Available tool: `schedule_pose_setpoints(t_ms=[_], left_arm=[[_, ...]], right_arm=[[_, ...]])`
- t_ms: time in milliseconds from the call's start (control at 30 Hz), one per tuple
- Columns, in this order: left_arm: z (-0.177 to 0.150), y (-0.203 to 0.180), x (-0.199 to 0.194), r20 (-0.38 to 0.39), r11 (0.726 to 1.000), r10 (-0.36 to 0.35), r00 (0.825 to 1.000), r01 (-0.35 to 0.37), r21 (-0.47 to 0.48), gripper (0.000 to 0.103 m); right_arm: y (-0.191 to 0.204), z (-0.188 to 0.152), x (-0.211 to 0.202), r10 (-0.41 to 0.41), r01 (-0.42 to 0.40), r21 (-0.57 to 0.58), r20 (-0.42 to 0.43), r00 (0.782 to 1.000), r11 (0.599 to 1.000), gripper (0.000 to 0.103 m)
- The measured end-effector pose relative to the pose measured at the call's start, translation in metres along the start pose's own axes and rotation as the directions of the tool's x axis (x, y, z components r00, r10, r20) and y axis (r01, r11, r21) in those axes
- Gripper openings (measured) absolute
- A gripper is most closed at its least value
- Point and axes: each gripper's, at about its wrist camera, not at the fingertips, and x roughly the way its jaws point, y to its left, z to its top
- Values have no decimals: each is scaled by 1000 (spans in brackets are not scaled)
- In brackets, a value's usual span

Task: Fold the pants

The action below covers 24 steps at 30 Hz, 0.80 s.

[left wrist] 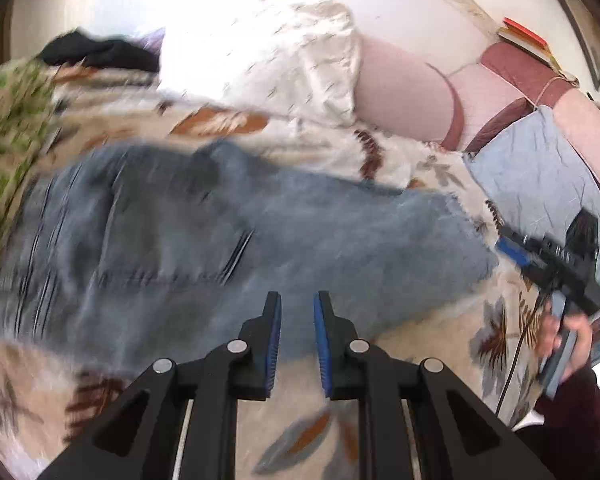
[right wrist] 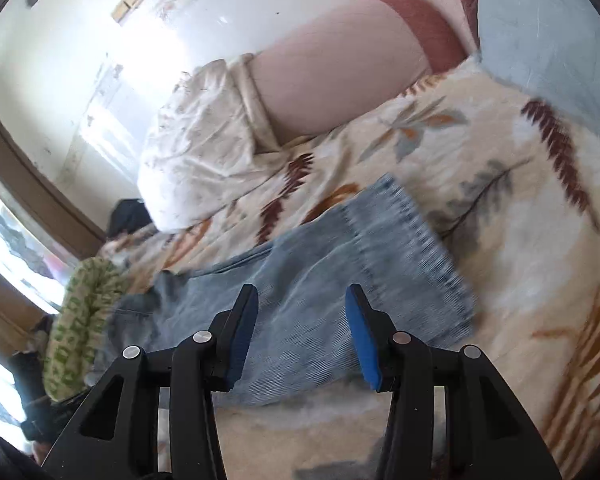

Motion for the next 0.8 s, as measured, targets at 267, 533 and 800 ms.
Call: schedule_pose_setpoints(t_ms=[267,533,800], left_arm=[[51,-74,79,-65,991,-111,992,116,74,19],[48,-127,176,-198,984,-91,976,118,133,19],[55,-121,201,-173,989,-46,984,69,132,19]], right_arm=[[-20,-5,21,54,-54,138,4,999,989,46],[-61,-12,48,34,3,240,-146,989,971,32],[-92,-20,48,54,7,306,-190,980,952,0]])
